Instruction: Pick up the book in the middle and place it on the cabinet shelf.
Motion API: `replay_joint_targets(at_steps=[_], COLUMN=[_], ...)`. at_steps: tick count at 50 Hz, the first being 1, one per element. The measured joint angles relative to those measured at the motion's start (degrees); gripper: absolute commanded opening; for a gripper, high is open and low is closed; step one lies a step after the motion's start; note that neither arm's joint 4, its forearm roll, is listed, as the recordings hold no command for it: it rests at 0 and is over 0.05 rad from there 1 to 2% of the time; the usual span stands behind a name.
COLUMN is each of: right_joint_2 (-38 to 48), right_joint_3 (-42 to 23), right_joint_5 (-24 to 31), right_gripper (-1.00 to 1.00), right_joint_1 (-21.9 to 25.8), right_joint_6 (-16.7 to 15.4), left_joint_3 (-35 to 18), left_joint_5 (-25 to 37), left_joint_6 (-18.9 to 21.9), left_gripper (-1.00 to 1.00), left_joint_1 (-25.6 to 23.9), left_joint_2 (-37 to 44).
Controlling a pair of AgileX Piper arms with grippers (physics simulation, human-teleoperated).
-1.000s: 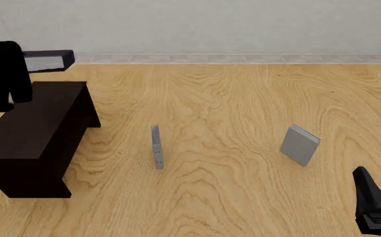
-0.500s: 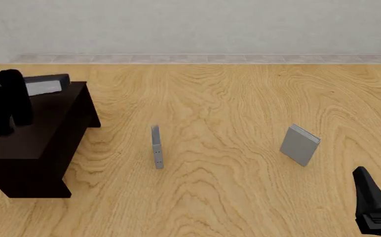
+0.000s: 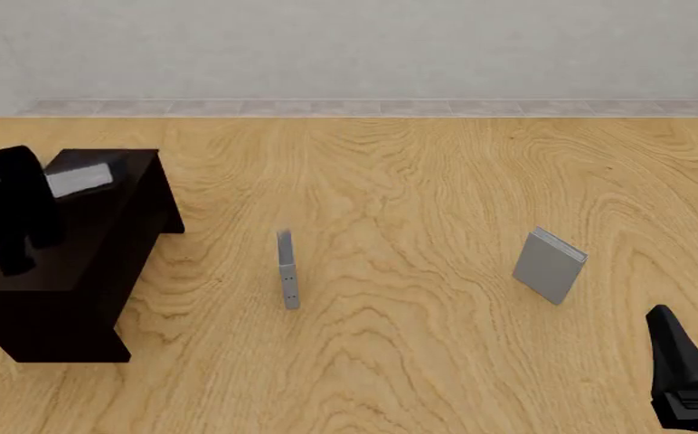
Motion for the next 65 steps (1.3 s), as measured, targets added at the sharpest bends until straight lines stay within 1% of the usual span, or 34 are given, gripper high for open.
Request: replay_joint_targets(at_steps=[9,10,20,35,41,53,61,65], right_joint_2=[0.00,0.00,0.00,0.00,0.00,0.00,0.00,0.00], right_joint_3=[0.00,0.00,0.00,0.00,0.00,0.00,0.00,0.00], right_joint_5=[0.00,0.00,0.00,0.00,0.00,0.00,0.00,0.00], right_gripper=[1.00,1.00,1.00,1.00,1.00,1.00,1.00,1.00], right_joint_1=[0.00,0.00,0.00,0.00,0.00,0.00,0.00,0.00], right_joint_6=[0.00,0.00,0.00,0.00,0.00,0.00,0.00,0.00], left_joint_3=[0.65,0.73,3.41,3.66,3.68,-0.37,-5.09,-7.90], left_joint_5=[0.21,0.20,2.45,5.08,7.77,17.40,24.47,28.67], left_joint_6=[-0.40,-0.42,0.38,-0.36,-0.84,-4.63,-7.54,-9.78], left_gripper=[-1.00,1.00,1.00,1.00,1.00,1.00,1.00,1.00], left_joint_1=[0.11,0.11,-0.20,-0.27,-0.85,-3.68,-5.24,-5.96], left_joint_2=[-0.86,-0.95,-2.00,-3.64,-5.29,-8.71,-10.04,-10.24])
